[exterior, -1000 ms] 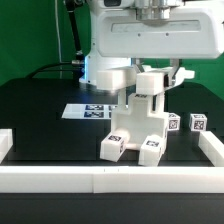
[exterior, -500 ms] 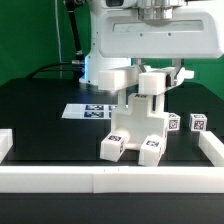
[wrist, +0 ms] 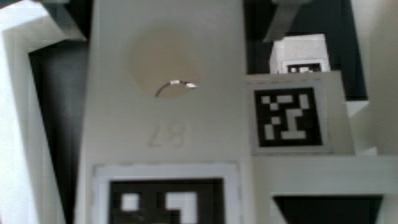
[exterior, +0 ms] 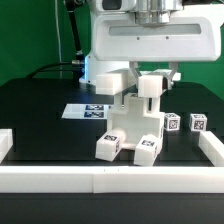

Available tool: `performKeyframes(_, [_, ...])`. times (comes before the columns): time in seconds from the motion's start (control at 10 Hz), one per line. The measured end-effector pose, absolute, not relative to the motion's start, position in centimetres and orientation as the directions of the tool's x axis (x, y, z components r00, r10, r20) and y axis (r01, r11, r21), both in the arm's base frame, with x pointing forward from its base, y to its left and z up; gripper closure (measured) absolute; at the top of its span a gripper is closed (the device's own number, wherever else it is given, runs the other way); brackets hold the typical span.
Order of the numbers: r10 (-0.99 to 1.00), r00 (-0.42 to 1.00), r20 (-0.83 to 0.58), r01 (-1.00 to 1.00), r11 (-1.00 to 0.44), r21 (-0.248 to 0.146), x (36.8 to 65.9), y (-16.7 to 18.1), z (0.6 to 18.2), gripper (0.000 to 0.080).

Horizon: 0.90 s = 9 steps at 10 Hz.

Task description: Assemble chair

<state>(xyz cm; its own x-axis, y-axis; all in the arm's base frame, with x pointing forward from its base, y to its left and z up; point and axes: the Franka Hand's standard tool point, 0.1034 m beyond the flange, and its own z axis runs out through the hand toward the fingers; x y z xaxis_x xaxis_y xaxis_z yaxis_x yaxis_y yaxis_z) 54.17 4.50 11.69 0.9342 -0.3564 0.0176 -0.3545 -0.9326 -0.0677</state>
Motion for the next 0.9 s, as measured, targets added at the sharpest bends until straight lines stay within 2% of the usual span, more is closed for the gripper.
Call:
performKeyframes(0.2, [-0.352, 0.936, 0.015, -0.350, -0.934, -0.065, 54.1, 4.4, 11.5, 0.0511])
performKeyframes(0.6, [-0.313, 0.950, -0.006, -0.313, -0.949, -0.044, 53.8, 3.8, 9.6, 0.0511])
performKeyframes(0.9, [-0.296, 0.955, 0.015, -0.295, -0.955, -0.045, 54.3, 3.5, 9.5, 0.0511])
